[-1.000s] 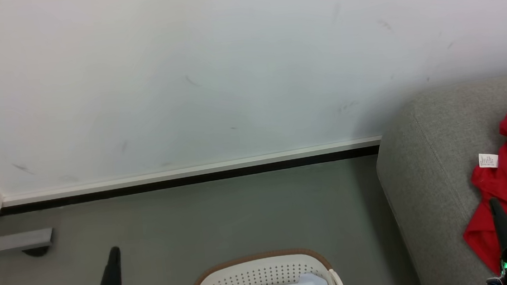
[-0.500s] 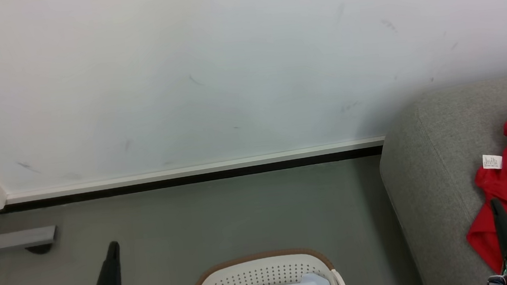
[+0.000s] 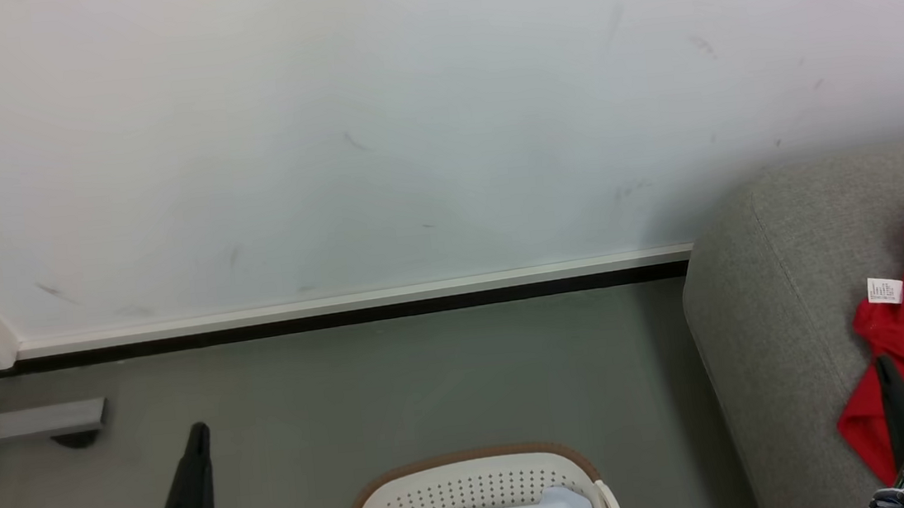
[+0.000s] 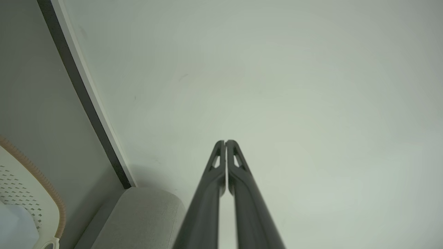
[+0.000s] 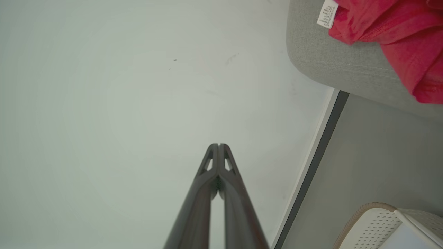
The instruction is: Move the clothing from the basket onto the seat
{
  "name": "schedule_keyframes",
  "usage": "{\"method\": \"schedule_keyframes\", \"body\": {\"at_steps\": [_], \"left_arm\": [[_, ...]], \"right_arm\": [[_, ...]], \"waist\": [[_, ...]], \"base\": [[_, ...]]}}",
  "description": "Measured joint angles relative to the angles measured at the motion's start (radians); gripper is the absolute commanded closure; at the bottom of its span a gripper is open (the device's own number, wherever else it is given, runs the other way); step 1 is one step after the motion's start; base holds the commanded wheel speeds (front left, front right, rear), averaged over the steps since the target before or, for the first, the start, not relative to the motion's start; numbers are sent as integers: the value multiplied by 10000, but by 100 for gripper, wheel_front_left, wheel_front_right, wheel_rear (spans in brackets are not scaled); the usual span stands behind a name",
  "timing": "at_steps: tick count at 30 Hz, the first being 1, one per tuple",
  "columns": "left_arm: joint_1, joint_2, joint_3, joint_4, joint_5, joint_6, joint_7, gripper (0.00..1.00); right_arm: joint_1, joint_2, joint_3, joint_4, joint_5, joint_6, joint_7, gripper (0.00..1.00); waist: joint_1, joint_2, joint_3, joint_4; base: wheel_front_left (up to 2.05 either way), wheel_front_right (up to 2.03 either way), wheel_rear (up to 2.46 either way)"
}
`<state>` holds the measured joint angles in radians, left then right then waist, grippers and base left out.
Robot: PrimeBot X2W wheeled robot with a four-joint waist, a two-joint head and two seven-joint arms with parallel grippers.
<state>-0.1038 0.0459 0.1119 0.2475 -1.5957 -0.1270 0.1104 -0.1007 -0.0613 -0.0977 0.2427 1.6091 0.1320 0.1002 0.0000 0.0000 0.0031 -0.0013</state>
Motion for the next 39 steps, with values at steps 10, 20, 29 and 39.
{"method": "schedule_keyframes", "body": {"at_steps": [10, 20, 29, 39], "left_arm": [[-12, 4, 12, -8, -98, -4, 33, 100], [-12, 6, 12, -10, -98, -6, 33, 100], [-13, 6, 12, -10, -98, -6, 33, 100], [-13, 6, 12, -10, -98, -6, 33, 100]], "right_arm": [[-6, 38, -52, 4, 134, 0, 44, 100], [-7, 48, -67, 6, 130, 0, 54, 100], [-7, 56, -79, 6, 128, 0, 58, 100], [-8, 67, -90, 8, 127, 0, 90, 100]], "waist": [[0, 0, 0, 13], [0, 0, 0, 14], [0, 0, 0, 13], [0, 0, 0, 13]], "base": [[0, 0, 0], [0, 0, 0], [0, 0, 0], [0, 0, 0]]}}
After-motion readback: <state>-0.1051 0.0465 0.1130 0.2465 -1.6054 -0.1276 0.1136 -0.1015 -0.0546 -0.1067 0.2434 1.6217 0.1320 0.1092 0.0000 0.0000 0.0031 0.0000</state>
